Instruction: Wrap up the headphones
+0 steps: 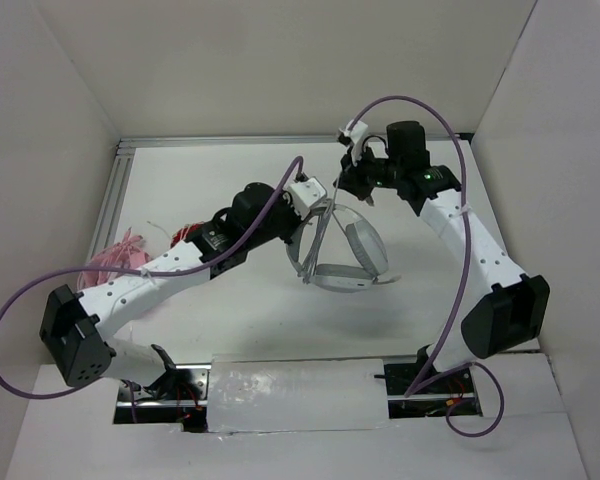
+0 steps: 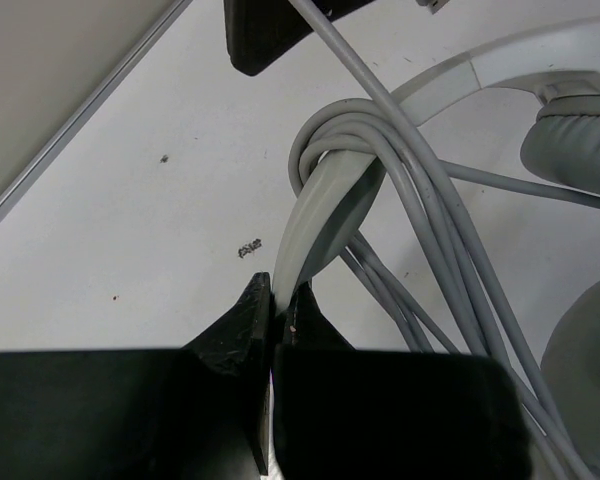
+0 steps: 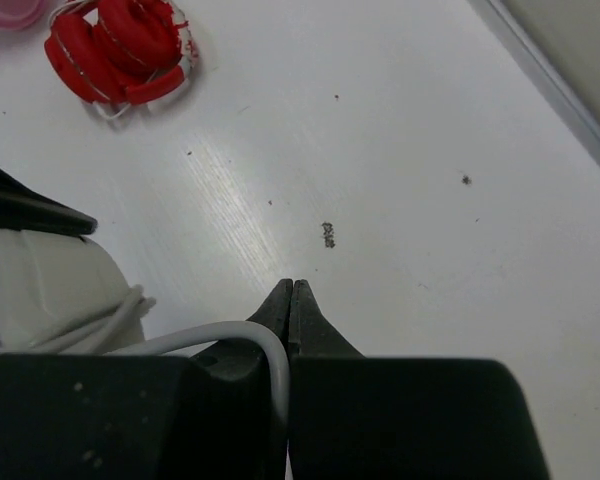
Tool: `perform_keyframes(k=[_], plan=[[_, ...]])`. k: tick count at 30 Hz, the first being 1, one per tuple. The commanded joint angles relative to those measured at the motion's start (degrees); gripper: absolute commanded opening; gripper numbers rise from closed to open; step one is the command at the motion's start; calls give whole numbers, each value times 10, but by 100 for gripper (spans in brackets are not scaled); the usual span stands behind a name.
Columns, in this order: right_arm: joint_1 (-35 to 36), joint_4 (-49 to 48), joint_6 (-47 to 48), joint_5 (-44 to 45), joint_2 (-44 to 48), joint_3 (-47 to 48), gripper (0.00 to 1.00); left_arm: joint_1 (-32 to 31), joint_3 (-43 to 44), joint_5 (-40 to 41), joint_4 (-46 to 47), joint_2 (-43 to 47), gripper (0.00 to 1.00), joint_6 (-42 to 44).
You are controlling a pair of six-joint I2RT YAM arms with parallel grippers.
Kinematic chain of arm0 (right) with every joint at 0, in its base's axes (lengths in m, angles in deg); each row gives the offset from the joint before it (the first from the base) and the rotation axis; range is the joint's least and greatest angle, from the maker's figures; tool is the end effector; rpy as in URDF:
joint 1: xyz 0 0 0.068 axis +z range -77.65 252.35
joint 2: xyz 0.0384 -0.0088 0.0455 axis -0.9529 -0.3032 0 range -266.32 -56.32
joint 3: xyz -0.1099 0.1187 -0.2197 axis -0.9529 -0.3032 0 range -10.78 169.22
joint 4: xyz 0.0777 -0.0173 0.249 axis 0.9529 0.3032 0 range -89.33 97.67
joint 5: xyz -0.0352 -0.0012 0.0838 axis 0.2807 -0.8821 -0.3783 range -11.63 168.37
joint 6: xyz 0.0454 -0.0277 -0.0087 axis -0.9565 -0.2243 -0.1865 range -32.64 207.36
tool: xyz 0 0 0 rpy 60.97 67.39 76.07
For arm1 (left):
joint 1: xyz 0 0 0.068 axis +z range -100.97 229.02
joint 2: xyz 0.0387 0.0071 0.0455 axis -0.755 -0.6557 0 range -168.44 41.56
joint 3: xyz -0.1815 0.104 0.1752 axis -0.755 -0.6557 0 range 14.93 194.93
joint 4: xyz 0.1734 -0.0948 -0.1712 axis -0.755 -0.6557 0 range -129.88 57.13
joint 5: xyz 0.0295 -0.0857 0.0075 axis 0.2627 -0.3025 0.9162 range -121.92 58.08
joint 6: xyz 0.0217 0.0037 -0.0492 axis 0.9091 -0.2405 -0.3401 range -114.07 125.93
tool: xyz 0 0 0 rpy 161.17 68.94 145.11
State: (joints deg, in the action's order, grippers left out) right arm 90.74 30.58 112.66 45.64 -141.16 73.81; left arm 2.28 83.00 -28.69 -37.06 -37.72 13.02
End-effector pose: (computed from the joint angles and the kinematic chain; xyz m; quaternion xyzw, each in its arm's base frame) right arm 0.3083 0.1229 0.3833 -0.4399 0.7196 0.2150 0.4924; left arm 0.2265 -0.2380 0.3551 0.3447 0.7168 -0.1844 0.5774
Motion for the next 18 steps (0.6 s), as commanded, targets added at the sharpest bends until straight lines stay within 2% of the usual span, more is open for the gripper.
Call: perform_keyframes(k=[1,2,5,11,14,18], plan=[[-37,-136,-31,7,21,-33,0,-26,11,-108,-31,50,0,-4],[-40,-156,-45,-24,34,-75,0,-25,15,-108,-35,55,0,-18],[-46,-198,-74,-86,37,-119,0,-26,31,-111,-36,69,0,-44],[-45,-214,-154,-195,27,-131,4,-27,65,-62,-47,71,0,-66],[-42,-185,-158,-235,27,-134,10,-27,71,-46,-45,69,0,-67],[-42,-135,-165,-232,20,-127,19,-28,85,-35,-40,66,0,-66]])
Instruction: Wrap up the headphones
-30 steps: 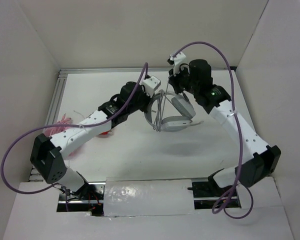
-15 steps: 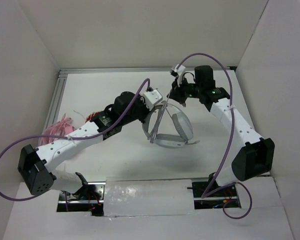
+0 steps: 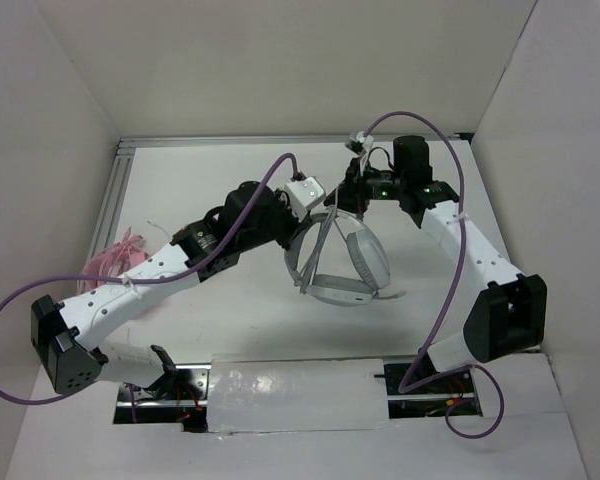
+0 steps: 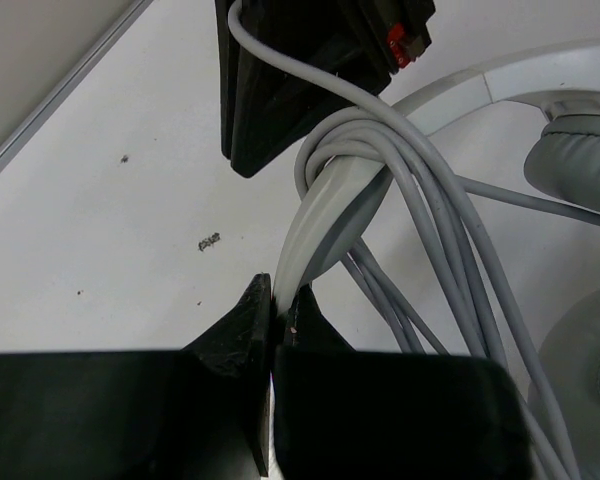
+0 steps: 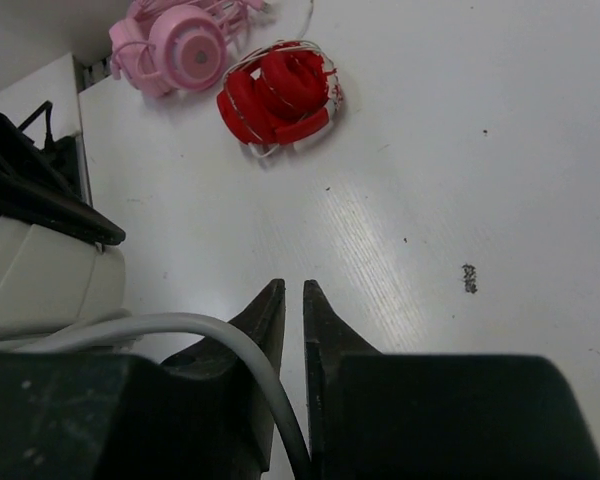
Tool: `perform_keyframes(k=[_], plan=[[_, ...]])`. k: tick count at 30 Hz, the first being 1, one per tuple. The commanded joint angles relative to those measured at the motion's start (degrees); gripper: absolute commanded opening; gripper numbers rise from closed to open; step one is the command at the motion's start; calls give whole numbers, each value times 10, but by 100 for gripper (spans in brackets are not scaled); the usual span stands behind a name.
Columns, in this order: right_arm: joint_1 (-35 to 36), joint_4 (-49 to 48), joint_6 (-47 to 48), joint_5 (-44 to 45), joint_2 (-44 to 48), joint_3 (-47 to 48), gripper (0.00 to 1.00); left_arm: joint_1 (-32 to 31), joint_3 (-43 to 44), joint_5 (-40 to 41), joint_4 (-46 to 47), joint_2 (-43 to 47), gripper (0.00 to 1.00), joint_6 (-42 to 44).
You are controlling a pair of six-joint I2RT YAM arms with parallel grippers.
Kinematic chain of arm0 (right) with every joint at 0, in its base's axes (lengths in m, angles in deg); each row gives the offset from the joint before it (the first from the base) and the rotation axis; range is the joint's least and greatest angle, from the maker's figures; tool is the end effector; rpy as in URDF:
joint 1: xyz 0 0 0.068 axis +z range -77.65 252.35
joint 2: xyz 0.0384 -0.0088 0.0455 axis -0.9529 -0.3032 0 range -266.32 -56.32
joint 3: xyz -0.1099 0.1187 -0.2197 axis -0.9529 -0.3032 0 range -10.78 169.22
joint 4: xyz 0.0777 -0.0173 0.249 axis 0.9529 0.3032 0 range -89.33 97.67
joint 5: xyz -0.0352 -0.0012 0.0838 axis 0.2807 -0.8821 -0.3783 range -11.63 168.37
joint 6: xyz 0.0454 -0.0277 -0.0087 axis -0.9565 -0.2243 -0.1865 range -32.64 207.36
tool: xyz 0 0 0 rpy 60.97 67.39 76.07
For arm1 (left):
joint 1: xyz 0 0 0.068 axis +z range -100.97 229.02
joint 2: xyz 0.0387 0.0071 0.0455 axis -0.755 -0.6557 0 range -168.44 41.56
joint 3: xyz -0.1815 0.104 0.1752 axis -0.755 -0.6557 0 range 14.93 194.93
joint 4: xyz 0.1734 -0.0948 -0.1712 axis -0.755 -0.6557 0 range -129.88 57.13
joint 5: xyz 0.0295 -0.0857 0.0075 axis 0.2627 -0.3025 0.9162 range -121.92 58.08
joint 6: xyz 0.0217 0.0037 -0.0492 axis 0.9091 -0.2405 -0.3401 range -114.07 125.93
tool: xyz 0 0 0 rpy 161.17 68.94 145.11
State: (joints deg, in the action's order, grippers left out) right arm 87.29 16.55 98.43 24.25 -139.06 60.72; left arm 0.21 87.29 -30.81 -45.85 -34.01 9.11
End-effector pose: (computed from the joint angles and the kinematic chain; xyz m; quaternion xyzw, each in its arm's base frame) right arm 0.3047 0.1112 0.3434 -0.4022 0.6869 0.4037 0.4511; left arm 0.2029 -0.2311 0.3849 0.3453 0.7212 -0.2257 0.5565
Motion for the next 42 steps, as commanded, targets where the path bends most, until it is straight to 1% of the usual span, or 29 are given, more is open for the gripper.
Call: perform_keyframes(k=[1,2,6,7,8,9,11,15,18,19,20,21,22,24,25,26,27,28,29,32,36,39,42], plan=[[-8,13,-23,-14,-1,1,21,-8,45,-14,51,30,0,-25],[-8,17,-22,-13,-1,-1,25,-8,52,-14,54,30,0,-25],[-7,20,-15,-9,5,-23,32,-8,80,-14,52,28,0,-18],[-7,19,-12,-5,7,-28,35,-8,94,11,45,25,0,-18],[-7,14,-13,2,10,-32,44,-8,99,25,42,20,0,-18],[-7,10,-16,25,15,-42,47,-7,103,32,42,18,0,-13],[-12,-5,-30,44,19,-51,49,-5,110,45,39,16,0,-11],[-35,-21,-55,46,20,-59,52,6,114,43,35,20,0,-17],[-69,-44,-79,34,26,-74,57,33,122,37,25,24,0,-27],[-77,-56,-89,25,28,-86,61,42,124,35,21,24,0,-27],[-97,-63,-93,24,35,-91,62,53,127,30,11,23,0,-51],[-107,-69,-98,24,36,-97,66,79,132,9,6,23,0,-58],[-115,-78,-104,31,39,-103,75,92,133,-4,0,18,0,-64],[-140,-86,-109,40,41,-116,76,124,131,-6,-2,16,0,-69],[-145,-88,-135,58,39,-123,76,135,132,-6,-4,9,0,-70],[-145,-85,-141,73,39,-124,76,145,134,-6,-11,5,0,-71],[-164,-81,-146,88,37,-125,76,172,133,-32,-13,-2,0,-74],[-165,-79,-148,103,37,-129,77,184,131,-45,-13,-4,0,-77],[-165,-77,-151,139,39,-131,77,195,129,-52,-11,-8,0,-81],[-164,-71,-156,180,37,-134,79,236,131,-71,-8,-26,0,-92],[-165,-65,-174,208,37,-139,80,284,144,-91,-7,-57,0,-106],[-163,-65,-184,218,42,-151,80,315,131,-83,18,-69,0,-100],[-164,-65,-192,230,51,-167,81,349,139,-77,16,-88,0,-108]])
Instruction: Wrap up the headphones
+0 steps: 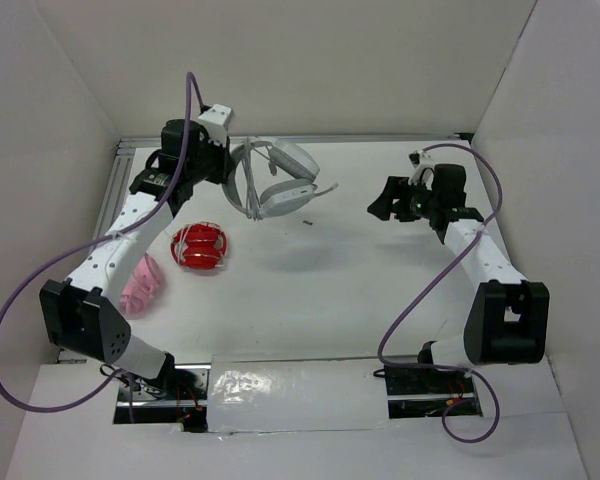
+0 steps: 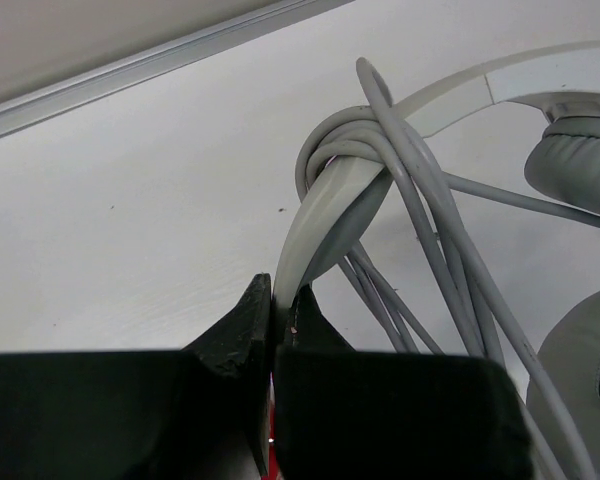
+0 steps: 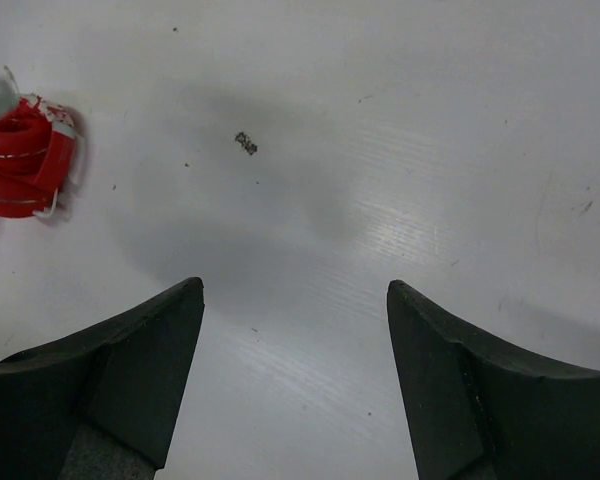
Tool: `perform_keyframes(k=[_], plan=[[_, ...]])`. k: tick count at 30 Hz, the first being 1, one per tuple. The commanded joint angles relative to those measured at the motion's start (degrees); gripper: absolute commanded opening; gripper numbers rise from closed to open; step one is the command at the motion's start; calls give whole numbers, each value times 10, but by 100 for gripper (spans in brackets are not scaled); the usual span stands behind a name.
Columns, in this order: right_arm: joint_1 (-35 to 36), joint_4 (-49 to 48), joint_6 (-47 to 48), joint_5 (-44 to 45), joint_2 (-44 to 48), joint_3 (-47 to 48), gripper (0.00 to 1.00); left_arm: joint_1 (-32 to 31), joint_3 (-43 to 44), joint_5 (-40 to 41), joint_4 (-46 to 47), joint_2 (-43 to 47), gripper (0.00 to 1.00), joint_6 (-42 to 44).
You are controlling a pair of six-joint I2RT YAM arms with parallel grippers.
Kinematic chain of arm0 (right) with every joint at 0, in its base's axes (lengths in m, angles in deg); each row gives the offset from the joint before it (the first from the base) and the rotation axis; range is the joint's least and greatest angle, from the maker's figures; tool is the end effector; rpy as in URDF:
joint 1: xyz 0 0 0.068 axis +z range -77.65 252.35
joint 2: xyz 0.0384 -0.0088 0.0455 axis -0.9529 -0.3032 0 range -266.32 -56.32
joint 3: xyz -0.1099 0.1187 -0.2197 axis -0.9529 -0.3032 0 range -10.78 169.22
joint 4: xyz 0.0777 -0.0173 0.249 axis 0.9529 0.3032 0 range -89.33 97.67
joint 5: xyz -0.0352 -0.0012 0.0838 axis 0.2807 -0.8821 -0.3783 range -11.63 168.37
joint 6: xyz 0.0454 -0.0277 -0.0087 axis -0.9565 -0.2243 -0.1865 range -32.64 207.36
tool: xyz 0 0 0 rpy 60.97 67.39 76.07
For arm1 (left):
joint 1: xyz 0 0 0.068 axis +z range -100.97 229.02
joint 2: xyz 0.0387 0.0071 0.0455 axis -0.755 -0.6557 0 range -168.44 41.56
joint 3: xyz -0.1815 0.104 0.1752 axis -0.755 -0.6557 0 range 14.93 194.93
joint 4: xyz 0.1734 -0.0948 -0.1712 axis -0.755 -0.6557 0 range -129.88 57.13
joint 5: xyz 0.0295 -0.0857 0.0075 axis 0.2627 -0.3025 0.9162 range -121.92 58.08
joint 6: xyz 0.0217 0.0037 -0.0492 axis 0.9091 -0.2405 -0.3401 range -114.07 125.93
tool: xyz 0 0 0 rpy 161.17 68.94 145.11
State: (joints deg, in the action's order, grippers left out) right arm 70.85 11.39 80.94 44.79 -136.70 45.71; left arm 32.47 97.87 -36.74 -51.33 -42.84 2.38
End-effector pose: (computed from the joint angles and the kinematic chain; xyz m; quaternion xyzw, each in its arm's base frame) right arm 0.3099 0.0117 0.2707 -0.0754 0.8549 0.2747 0.4336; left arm 0.3286 -0.1009 0.3927 0.1166 0.8100 -0.1341 0.5588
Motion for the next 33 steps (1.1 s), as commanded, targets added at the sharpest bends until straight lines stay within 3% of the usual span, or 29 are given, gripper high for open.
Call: perform_keyframes(k=[1,7,17,24,33], plan=[[0,-16,-19,28,35,-22,81,35,35,-20,72,-5,0,-44],[1,-20,-33,46,50,-45,93,100,21,-48,87,-35,0,-59],[1,-34,-61,77,71,-89,96,102,-27,6,103,-53,0,-65],[3,-34,-89,126,121,-130,100,56,-92,19,100,-18,0,-106],[4,-51,-121,155,253,-186,100,-33,-176,78,60,42,0,-166]])
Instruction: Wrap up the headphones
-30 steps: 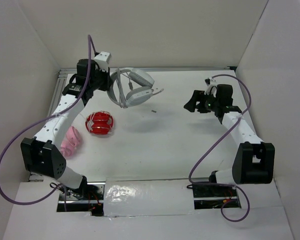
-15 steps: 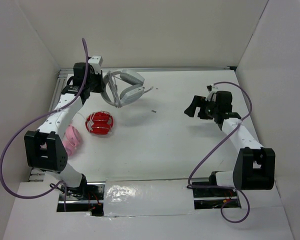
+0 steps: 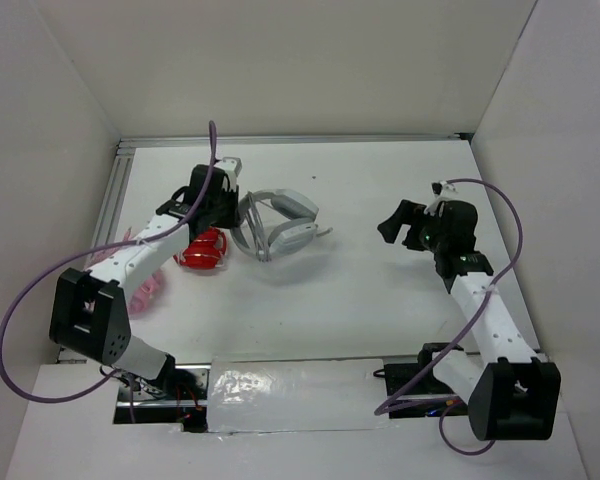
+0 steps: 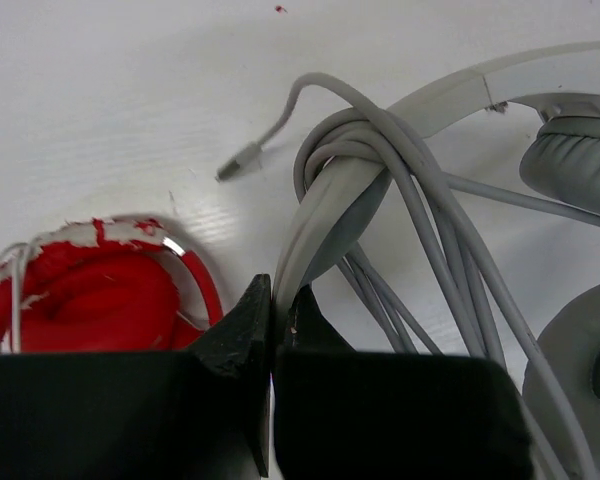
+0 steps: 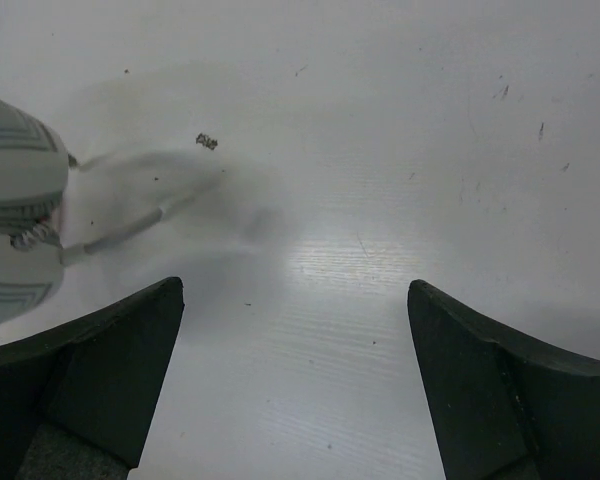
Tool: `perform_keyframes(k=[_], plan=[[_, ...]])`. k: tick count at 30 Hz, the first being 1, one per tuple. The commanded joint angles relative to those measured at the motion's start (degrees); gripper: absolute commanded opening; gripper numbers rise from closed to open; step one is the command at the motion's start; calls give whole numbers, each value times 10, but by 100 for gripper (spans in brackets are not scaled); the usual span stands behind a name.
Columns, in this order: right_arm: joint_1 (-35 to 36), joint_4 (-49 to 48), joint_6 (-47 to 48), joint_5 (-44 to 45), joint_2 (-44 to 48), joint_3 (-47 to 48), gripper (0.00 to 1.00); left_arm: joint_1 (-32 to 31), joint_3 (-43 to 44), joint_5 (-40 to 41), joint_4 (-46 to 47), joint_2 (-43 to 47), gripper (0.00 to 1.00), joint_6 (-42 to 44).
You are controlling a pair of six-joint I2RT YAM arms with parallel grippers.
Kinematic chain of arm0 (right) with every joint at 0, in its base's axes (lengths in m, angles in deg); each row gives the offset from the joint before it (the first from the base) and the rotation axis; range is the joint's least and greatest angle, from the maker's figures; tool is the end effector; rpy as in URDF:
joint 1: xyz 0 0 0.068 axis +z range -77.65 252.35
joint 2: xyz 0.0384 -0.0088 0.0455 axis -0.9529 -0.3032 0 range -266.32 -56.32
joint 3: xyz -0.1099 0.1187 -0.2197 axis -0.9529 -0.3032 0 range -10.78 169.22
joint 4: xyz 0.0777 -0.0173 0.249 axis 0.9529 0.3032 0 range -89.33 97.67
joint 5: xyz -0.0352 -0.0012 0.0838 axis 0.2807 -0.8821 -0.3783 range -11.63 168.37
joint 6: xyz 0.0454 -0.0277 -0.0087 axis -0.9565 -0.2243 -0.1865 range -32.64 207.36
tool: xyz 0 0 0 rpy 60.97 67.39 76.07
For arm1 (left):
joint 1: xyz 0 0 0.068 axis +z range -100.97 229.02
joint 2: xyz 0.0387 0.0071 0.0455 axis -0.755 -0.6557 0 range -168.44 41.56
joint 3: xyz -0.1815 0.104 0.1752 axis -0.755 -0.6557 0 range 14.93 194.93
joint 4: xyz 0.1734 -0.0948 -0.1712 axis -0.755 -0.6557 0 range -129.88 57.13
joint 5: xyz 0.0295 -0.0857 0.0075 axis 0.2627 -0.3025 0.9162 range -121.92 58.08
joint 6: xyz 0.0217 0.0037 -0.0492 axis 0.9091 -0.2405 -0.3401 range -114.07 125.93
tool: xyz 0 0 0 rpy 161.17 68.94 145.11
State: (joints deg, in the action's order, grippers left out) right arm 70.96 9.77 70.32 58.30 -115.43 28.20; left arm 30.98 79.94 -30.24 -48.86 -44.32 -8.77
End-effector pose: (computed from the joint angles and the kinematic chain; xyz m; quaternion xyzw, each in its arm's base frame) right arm 0.2291 0.0068 0.2597 0.0490 0.8526 0.2168 0.4730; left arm 0.3227 -0.1042 0.2799 0.0195 0.8941 -0.1135 0.4328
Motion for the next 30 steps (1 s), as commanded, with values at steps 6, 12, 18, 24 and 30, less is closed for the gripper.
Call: perform_keyframes(k=[6,12,18,24,30], plan=[[6,-40,-18,36,87,-35,100,-64,-21,3,11,113,0,-78],[9,-36,-21,36,79,-34,100,-130,-40,24,-49,167,0,-110],[10,-34,-23,43,80,-33,100,-183,-63,56,-76,198,0,-137],[10,-26,-28,71,89,-36,100,-193,-82,60,-68,201,0,-121],[10,-21,-34,89,73,-31,100,-119,-74,19,-27,131,0,-83]])
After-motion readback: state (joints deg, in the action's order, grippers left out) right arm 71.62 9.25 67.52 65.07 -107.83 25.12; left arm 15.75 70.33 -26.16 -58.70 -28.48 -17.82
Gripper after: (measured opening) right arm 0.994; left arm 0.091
